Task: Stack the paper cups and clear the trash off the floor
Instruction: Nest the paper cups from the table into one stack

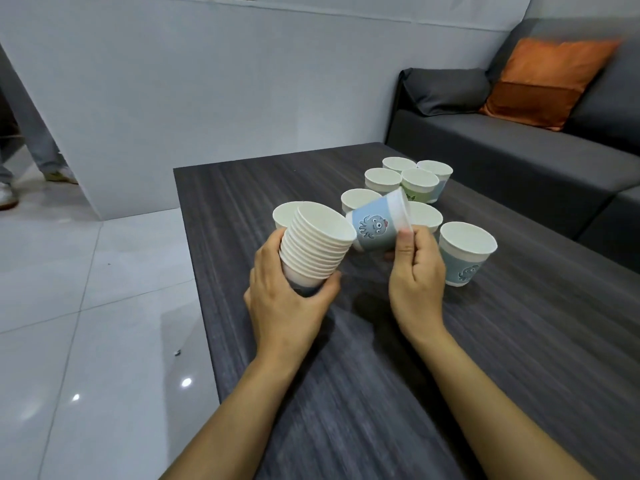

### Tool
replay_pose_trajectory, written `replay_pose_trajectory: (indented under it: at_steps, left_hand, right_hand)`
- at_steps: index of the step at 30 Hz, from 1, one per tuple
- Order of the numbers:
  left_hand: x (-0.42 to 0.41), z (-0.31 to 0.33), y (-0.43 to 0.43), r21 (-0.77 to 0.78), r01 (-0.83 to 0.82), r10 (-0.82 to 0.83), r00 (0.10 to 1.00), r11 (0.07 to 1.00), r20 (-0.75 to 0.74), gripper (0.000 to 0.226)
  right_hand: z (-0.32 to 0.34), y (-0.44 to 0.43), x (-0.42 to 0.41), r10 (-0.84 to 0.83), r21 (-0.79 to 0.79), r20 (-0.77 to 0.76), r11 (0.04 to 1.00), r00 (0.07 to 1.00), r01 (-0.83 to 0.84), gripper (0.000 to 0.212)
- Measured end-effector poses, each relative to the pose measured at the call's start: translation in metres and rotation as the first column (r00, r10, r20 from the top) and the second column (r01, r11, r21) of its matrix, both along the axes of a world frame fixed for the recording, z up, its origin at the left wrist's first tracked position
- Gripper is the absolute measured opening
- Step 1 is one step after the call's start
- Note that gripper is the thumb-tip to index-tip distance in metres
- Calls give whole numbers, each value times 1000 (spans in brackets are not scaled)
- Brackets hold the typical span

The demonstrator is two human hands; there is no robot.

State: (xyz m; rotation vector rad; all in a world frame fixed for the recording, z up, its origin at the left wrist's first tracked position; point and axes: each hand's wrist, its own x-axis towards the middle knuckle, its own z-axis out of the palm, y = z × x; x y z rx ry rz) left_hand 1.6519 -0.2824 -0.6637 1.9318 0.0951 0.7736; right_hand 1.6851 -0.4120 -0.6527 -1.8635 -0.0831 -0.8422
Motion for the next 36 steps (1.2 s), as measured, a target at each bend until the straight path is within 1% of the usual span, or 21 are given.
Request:
replay_pose_trajectory:
  at_steps: [4,7,8,10,12,16,18,19,20,21,23,24,26,28,30,31,34,36]
  left_hand:
    - [1,-1,-1,64,-18,16,1000,998,20,77]
    - [2,-2,-2,80,-22,21,1000,997,11,77]
    - [3,-2,-2,83,-18,18,1000,996,-1,77]
    - [4,-3,-4,97,-12,15,999,995,-29,77]
    - [6,-3,-6,133,-14,19,999,991,-37,78]
    - [12,6,-10,238,-7,20,998,971,-54,81]
    - [20,14,-16,267,28,-14,999,963,-52,80]
    - [23,18,-22,262,45,-36,999,964,-41,79]
    - [26,22,-28,251,55,-51,998,966,-23,80]
    - [28,24,-35,238,63,-63,998,969,-4,80]
    - [30,26,-51,232,87,-93,996,969,17,80]
    - [30,26,-59,238,97,-105,994,966,23,80]
    - [32,24,-75,247,109,-119,993,963,26,83]
    - [32,20,-89,230,119,-122,993,966,0,85]
    - [31,14,-99,245,88,-90,996,966,-3,84]
    - [31,11,-102,269,58,-65,998,961,17,82]
    - [32,4,-105,315,25,-49,996,949,70,81]
    - [33,1,-103,305,30,-56,995,952,79,81]
  right_hand:
    - [14,2,4,17,203,21,979,1000,-21,23]
    - [21,1,6,92,250,56,963,994,-103,23]
    - [21,2,6,139,243,58,958,989,-149,23]
    - [19,4,4,214,167,55,961,975,-221,26]
    - [14,6,3,244,59,53,967,968,-247,26]
    - [8,5,2,277,-9,49,961,959,-277,28]
    - [7,5,1,307,-85,23,949,951,-304,30]
    - [7,4,1,312,-122,8,943,950,-308,34]
    - [8,1,1,306,-141,-2,943,952,-303,38]
    - [10,-4,1,294,-145,-10,945,956,-293,36]
    - [14,-21,0,279,-143,-19,949,960,-279,28]
    - [15,-30,-2,277,-136,-15,951,961,-277,25]
    - [9,-49,-6,256,-73,18,964,966,-254,28]
    - [-2,-64,-10,161,-28,55,987,985,-160,38]
    - [-9,-75,-11,66,-63,67,996,996,-62,45]
    - [-11,-80,-10,24,-86,56,996,998,-19,45]
    - [-14,-95,-3,-142,-156,-17,978,990,138,35]
    - [-18,-98,1,-196,-205,-78,963,977,177,26]
